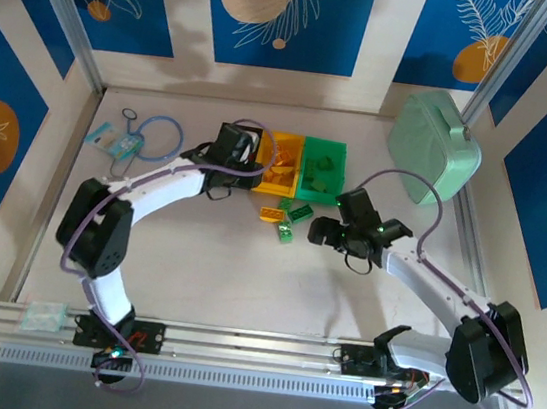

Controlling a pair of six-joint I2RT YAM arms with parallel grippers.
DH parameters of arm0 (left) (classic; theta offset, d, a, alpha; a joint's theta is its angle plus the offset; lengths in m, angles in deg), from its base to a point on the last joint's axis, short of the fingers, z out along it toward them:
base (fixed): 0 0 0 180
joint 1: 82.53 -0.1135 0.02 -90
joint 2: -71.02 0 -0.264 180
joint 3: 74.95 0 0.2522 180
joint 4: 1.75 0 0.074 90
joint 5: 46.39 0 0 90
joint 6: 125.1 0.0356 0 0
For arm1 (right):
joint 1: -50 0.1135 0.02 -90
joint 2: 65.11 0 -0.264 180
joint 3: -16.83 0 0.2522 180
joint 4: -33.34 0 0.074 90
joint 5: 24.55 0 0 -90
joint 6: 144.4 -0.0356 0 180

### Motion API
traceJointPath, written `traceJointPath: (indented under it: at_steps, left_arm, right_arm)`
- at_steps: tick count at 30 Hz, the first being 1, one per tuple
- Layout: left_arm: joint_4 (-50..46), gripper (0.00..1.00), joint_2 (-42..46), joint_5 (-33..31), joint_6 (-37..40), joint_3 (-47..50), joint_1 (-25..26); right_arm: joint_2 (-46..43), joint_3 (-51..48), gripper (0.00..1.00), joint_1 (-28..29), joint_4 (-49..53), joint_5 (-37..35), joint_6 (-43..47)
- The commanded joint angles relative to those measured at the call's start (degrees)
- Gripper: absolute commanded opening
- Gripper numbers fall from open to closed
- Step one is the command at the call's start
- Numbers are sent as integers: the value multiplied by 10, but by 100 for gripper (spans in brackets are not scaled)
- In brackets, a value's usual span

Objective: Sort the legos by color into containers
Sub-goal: Pick up the lego from the center of the table.

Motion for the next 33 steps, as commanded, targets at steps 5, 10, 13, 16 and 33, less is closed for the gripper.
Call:
traceJointPath:
  at_steps: [5,10,13,16,33]
  left_arm:
    - [60,46,112,8,-34,150,-2]
    - [68,48,182,-2,-56,247,-2]
    - [76,49,219,-10,-70,301,-2]
    - [69,49,249,-17,-75,337,-2]
    - [72,51,324,-43,-83,411,-2]
  right_arm:
    - [114,129,88,50,51,-23,22]
    - [235,244,88,77,107,-21,-9]
    - [300,309,89,91,136,-16,-30]
    - [352,358,89,104,147,-16,-40]
    - [511,505,87,104,189,-12,-78]
